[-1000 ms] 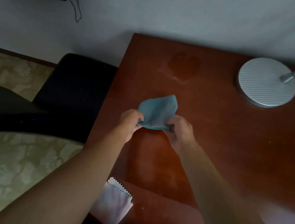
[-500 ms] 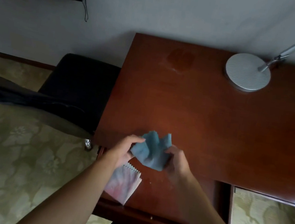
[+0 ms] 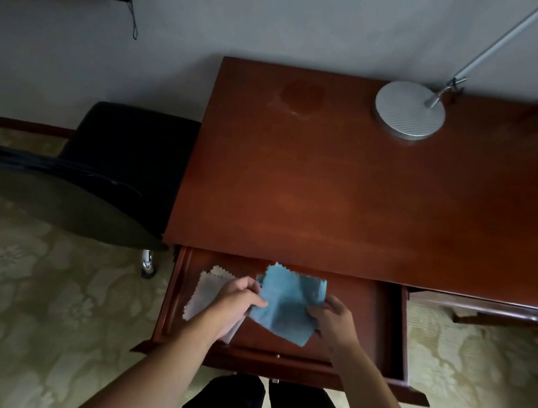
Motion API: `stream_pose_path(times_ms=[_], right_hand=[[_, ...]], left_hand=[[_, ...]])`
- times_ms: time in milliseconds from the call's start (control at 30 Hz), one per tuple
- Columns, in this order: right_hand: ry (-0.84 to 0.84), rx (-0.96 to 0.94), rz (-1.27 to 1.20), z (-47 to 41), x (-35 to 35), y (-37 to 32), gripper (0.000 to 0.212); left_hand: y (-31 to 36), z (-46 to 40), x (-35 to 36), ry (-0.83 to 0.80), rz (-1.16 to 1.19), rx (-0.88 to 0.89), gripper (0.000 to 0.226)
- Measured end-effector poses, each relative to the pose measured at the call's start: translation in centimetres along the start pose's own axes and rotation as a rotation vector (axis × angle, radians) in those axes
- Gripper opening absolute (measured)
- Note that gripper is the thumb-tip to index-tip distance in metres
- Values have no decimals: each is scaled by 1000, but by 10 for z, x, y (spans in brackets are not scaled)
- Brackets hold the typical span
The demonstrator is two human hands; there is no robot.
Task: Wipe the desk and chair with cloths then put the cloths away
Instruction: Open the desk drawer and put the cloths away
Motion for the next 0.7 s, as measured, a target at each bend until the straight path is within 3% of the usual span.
stream_pose_path(times_ms=[100, 167, 367, 567, 700], right_hand=[[86, 132, 287, -2, -20, 30, 67], [91, 185, 544, 3, -24, 39, 78], [-78, 200, 853, 18, -1, 61, 59], [-174, 144, 1046, 29, 13, 61, 67], [-229, 95, 1288, 30, 23, 61, 68]], left_hand=[[-19, 6, -11, 138, -468, -106, 30], [-28, 11, -11, 136, -711, -132, 38], [-53, 18, -2, -4, -940, -141, 30], [-68, 23, 2, -128, -1084, -198, 60], [-64, 24, 9, -126, -1291, -86, 53]])
Point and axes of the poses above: each hand's wrist, its own z-axis away from the middle knuckle, its own x-axis out of the palm, y = z × x, the point moved 9 cm from there along -z, towards the middle knuckle, and after that the axes turned 12 degrees about -y, right-handed, at the moved point
